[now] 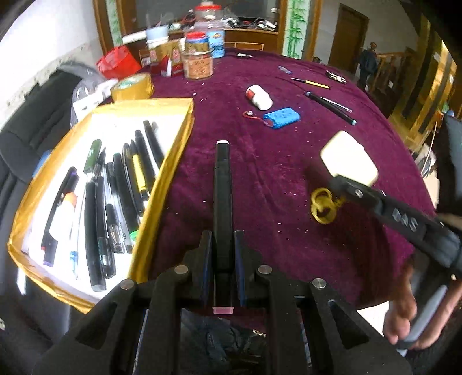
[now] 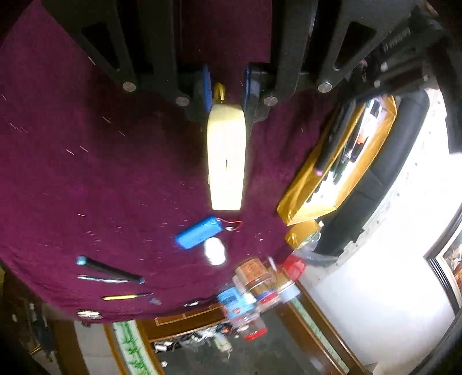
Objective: Organize rigid objects
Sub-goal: 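Carry the marker and white box to the white tray and open both tools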
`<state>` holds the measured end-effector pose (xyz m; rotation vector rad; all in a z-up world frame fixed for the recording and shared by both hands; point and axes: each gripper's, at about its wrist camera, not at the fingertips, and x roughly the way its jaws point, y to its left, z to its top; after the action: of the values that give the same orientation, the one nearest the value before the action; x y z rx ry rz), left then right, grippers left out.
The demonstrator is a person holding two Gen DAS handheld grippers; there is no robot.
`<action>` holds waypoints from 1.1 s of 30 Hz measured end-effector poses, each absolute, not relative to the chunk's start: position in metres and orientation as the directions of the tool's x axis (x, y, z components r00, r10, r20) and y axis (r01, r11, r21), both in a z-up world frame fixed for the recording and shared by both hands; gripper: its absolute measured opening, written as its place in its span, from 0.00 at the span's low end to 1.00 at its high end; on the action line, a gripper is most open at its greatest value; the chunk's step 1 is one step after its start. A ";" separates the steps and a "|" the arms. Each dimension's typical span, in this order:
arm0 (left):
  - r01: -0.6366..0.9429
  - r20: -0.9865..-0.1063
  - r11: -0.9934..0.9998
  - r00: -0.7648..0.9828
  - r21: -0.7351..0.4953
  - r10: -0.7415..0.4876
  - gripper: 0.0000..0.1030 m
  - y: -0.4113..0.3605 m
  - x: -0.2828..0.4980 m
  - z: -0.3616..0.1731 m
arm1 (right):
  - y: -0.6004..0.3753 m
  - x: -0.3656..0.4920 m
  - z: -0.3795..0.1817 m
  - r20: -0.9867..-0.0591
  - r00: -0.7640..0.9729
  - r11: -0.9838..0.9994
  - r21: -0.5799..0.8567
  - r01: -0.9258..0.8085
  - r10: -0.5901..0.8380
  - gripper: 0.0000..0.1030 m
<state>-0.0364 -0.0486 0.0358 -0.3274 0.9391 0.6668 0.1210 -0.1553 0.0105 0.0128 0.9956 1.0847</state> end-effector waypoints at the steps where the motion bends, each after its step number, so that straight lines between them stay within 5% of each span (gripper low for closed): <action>1: -0.648 -0.819 0.761 0.415 0.039 0.396 0.12 -0.055 -0.035 0.039 | -0.165 0.119 0.012 -0.661 0.105 0.510 0.459 -0.727 0.743 0.15; 15: -0.668 -0.707 0.729 0.442 0.151 0.552 0.12 -0.083 -0.040 0.075 | -0.201 0.103 0.039 -0.590 0.138 0.473 0.463 -0.749 0.795 0.15; 28: -0.837 -0.697 0.537 0.320 0.109 0.641 0.12 0.016 -0.101 0.077 | -0.103 0.061 0.069 -0.568 0.004 0.289 0.412 -0.864 0.823 0.15; 33: -0.864 -0.749 0.503 0.330 0.004 0.575 0.12 0.072 -0.127 0.066 | -0.050 0.036 0.081 -0.554 -0.083 0.183 0.408 -0.894 0.828 0.15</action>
<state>-0.1265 0.0718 0.0659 -0.4369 0.7682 0.9807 0.0363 -0.0501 0.0812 -0.1008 0.8269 1.4336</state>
